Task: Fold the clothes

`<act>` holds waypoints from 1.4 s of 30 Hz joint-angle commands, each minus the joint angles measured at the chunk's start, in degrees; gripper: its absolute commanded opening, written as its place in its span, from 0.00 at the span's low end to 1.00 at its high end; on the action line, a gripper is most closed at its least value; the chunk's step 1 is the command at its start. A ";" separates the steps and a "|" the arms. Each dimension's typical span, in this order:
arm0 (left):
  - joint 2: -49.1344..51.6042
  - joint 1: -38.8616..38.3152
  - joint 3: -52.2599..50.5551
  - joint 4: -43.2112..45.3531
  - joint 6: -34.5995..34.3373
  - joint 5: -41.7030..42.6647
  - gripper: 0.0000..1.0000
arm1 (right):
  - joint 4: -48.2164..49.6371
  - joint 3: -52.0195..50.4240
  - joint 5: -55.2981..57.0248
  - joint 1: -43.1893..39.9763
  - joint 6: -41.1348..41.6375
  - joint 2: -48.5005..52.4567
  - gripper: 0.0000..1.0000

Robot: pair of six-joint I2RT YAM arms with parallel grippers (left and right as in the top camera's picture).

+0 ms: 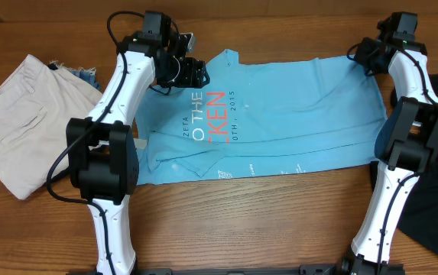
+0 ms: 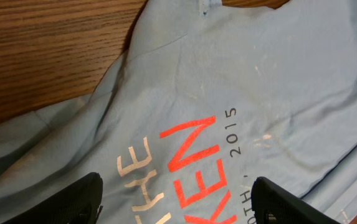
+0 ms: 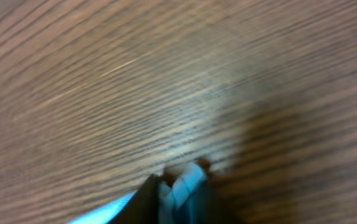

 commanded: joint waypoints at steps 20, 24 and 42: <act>-1.25 1.03 9.97 -3.78 1.49 -0.13 0.78 | -15.56 0.68 -4.26 -2.03 -3.39 -15.23 0.08; -1.25 1.03 9.97 -4.44 1.51 -0.13 0.78 | -18.80 0.68 -4.66 -2.03 -5.35 -15.30 0.07; -1.25 1.01 9.97 -4.59 1.46 0.09 0.79 | -45.81 0.66 12.15 -1.86 -7.78 -15.30 0.05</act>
